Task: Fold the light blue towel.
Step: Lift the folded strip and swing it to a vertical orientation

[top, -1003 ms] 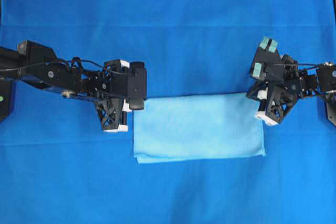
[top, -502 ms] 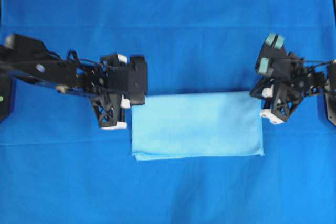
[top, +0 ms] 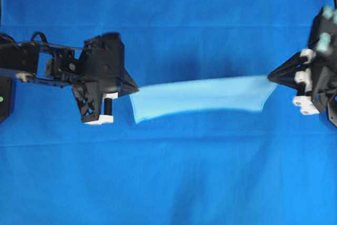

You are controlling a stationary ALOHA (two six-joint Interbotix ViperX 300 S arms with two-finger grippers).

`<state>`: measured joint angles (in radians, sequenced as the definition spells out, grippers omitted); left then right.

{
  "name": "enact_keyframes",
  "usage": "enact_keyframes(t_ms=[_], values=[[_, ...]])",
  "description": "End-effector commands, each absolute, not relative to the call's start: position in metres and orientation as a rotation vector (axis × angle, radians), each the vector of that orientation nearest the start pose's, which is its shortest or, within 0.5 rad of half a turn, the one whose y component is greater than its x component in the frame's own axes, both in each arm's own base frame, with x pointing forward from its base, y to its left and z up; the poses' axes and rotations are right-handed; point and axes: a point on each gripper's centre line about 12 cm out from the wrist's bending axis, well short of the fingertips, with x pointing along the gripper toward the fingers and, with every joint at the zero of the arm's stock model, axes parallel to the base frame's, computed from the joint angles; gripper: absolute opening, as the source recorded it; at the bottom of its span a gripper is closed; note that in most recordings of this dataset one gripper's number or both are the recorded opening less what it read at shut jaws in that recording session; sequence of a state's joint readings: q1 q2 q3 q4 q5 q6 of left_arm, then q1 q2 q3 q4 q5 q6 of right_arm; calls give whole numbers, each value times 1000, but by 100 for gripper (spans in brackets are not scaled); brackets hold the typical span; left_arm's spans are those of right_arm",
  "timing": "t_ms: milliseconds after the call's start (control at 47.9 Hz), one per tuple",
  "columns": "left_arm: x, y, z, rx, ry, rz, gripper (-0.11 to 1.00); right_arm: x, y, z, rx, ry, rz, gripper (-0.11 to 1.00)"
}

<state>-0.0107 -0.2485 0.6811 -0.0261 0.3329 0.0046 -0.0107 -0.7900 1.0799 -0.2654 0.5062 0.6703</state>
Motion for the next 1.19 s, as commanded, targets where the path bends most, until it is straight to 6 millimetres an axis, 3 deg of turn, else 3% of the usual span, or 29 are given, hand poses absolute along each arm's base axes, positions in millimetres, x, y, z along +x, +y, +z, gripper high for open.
enact_keyframes(t_ms=[0, 230, 481, 773, 1024, 1170], values=[[343, -6, 239, -19, 718, -13, 2, 200, -18, 219, 366, 725, -302, 2], [349, -13, 243, -29, 668, -26, 2, 206, -25, 216, 343, 728, -325, 2], [366, -51, 253, -6, 542, -125, 2, 215, -60, 228, 270, 672, -443, 2], [418, -101, 251, 22, 463, -227, 2, 233, -103, 236, 167, 619, -540, 2], [465, -125, 247, 39, 409, -255, 2, 264, -134, 241, 119, 560, -535, 2], [481, -135, 242, 41, 401, -266, 2, 288, -151, 244, 102, 530, -522, 2]])
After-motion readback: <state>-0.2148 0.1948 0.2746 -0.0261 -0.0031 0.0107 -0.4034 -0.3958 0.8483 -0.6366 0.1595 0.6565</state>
